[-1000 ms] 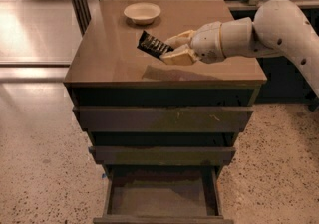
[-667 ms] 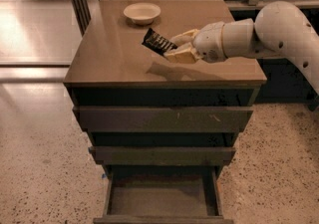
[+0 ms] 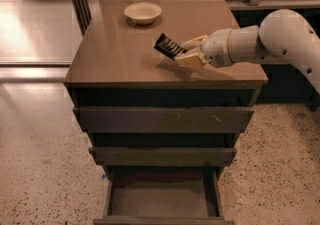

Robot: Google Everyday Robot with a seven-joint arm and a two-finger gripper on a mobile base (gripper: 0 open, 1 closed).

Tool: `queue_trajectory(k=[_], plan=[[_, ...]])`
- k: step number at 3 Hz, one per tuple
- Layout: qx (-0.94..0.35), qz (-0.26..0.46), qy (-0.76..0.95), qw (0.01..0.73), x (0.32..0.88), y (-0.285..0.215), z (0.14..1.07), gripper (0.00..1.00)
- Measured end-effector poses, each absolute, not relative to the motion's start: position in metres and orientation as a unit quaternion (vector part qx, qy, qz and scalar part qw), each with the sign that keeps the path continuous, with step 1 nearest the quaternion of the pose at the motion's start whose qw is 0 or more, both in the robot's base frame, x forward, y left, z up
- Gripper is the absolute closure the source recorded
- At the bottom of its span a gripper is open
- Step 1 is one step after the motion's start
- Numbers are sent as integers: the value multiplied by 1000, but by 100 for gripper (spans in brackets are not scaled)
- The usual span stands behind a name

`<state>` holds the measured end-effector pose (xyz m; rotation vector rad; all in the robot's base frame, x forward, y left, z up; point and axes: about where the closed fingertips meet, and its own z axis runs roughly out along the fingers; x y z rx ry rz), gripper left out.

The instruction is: Pick rxbar chocolate from bottom drawer and place on counter

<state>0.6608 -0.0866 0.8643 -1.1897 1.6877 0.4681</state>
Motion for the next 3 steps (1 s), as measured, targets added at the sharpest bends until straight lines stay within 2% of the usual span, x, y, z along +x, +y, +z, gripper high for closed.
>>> queue_trajectory(k=[1, 2, 3], plan=[[-489, 192, 696, 489, 661, -88, 863, 97], [-489, 192, 696, 489, 661, -88, 863, 79], [-489, 192, 696, 489, 661, -88, 863, 56]])
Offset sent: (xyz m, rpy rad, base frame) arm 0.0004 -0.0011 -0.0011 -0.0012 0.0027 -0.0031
